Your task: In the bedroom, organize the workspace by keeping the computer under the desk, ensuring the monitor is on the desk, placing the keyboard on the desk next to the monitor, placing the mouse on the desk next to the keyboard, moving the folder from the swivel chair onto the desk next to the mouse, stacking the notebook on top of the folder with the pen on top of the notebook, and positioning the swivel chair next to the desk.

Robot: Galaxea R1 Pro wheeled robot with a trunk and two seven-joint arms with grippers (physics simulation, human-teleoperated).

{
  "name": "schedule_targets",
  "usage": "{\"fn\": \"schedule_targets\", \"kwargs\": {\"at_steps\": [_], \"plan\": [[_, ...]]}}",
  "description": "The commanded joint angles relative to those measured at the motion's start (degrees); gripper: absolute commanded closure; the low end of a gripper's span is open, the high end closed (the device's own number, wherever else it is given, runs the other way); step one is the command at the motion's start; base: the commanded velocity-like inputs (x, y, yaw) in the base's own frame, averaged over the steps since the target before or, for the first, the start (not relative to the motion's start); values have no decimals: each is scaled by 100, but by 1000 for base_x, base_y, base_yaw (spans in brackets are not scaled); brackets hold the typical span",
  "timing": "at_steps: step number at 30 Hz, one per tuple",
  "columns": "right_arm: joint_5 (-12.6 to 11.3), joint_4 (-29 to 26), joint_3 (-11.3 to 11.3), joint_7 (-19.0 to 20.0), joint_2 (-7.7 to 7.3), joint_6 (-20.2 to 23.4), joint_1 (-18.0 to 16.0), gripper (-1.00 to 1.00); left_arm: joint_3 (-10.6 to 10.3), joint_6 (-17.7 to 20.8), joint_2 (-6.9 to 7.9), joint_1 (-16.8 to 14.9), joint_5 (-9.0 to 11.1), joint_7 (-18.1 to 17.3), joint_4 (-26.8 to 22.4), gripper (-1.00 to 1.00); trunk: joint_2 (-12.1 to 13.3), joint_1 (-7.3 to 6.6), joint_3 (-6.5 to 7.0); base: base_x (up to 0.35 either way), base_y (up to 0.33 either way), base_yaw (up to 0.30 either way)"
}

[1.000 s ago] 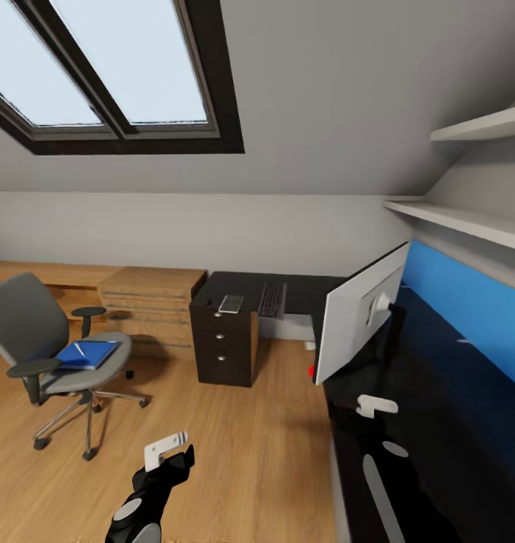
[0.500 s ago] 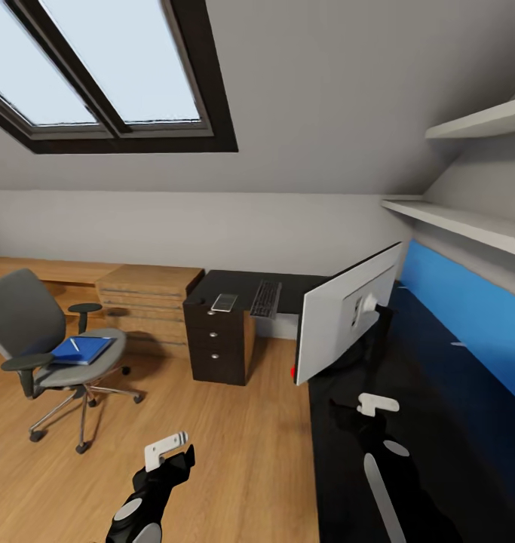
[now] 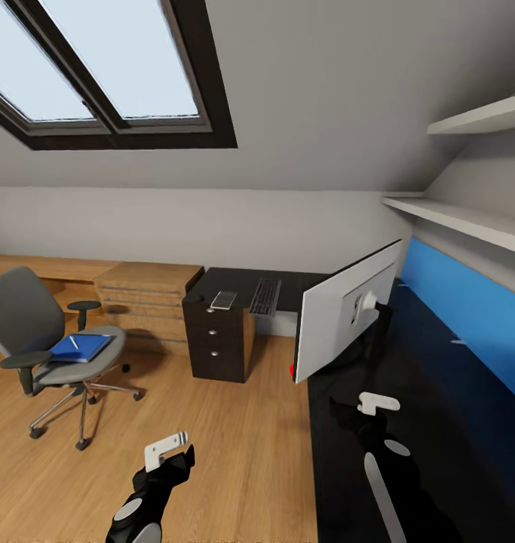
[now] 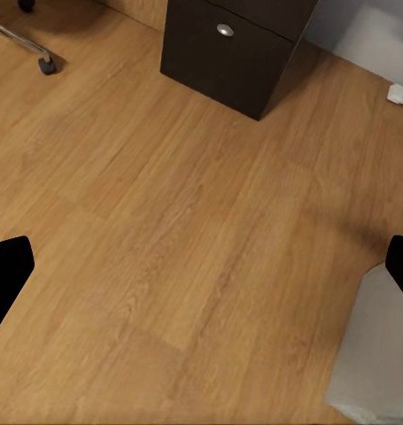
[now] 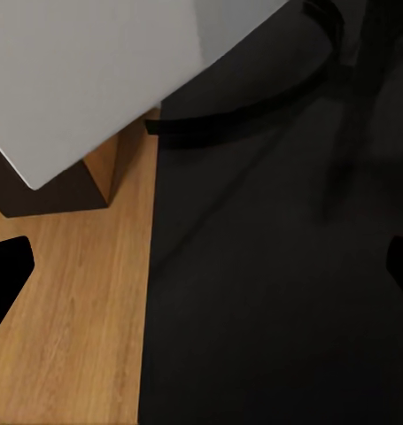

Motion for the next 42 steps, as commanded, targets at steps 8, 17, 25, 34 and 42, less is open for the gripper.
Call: {"fn": "schedule_targets", "kwargs": {"at_steps": [8,17,25,34,42], "plan": [[-59,-14,-7,-39,2,14,-3,-100,-7,23,11,-7,13,39,-11,-100,-8,1,-79,0,0,0],[-59,-28,-11,-42,2,20,-2,-100,-12,23,7,-7,15,34,-10,-100,-8,1,-153,0,0,0],[-60,-33,-11,-41,-3,26,-2,-100,-13,23,6,-7,13,32,-9,-100,-8,1,-161,0,0,0],[-59,-33,-16,-35,-15,30,-1,-100,-13,20,6,-7,13,39,-9,-100,-8,1,-153,0,0,-31],[-59,-30,-19,-33,-15,30,-2,-100,-13,20,6,-7,13,39,-9,-100,-8,1,-110,0,-1,-198]]}}
